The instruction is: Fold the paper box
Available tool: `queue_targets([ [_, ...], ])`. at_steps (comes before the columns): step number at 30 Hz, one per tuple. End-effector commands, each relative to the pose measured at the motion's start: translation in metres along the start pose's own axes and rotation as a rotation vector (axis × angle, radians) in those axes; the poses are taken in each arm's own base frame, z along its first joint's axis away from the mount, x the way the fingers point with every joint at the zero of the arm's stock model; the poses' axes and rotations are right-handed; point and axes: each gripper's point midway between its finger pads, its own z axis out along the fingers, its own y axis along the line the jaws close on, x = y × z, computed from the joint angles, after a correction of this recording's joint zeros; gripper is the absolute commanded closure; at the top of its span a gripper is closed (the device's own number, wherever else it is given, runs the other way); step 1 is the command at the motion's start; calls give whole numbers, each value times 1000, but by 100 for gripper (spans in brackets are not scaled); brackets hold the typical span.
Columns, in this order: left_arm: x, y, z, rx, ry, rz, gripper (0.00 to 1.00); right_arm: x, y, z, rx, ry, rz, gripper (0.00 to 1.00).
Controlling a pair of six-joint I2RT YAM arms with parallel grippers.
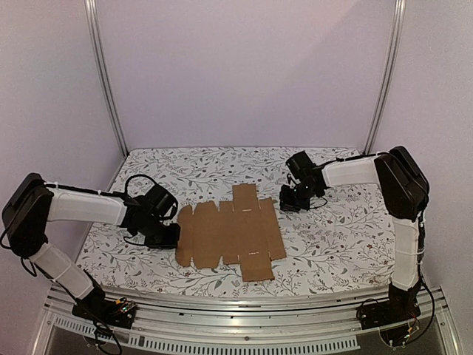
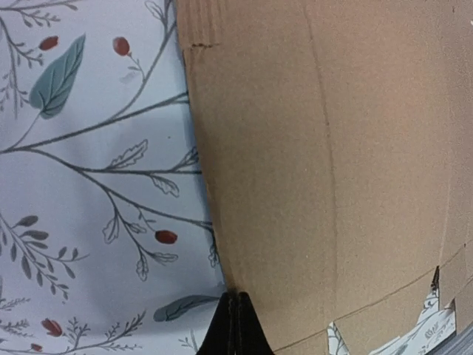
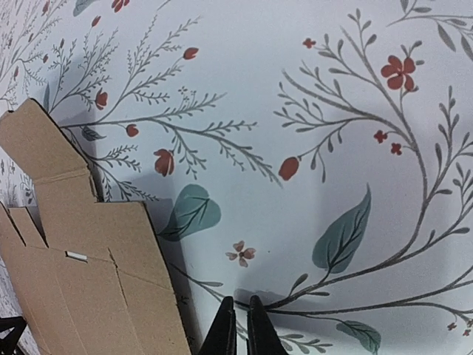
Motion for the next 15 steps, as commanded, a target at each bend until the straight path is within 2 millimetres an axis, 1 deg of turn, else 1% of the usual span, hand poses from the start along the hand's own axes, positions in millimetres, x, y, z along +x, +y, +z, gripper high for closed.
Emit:
queue_targets([
  [1, 12, -1, -20, 6, 6, -29, 100, 15, -31, -21, 89, 39, -57, 91],
  [2, 8, 1, -27, -9, -20, -30, 100, 13, -31, -33, 87, 19, -67, 89],
  [3, 4, 1, -34, -15, -36, -28, 100, 16, -34, -39, 90, 17, -81, 86],
  [5, -4, 1, -50, -26, -64, -14, 100, 18, -34, -59, 77, -9, -95, 81],
  [7, -13, -2, -63, -26, -96, -6, 100, 26, -34, -70, 54, -8, -99, 78],
  [10, -25, -10, -78, -3, -133, -4, 100, 37, -28, -85, -6, -7, -96, 72],
  [11, -30, -14, -81, 12, -144, -3, 100, 42, -25, -87, -33, 0, -92, 69],
  [12, -32, -18, -83, 24, -146, 3, 99, 46, -21, -91, -67, 2, -87, 67],
  [13, -35, -21, -85, 35, -147, 10, 99, 54, -19, -91, -99, 22, -77, 64],
  [15, -39, -29, -86, 59, -139, 22, 98, 62, -15, -94, -151, 28, -62, 60],
])
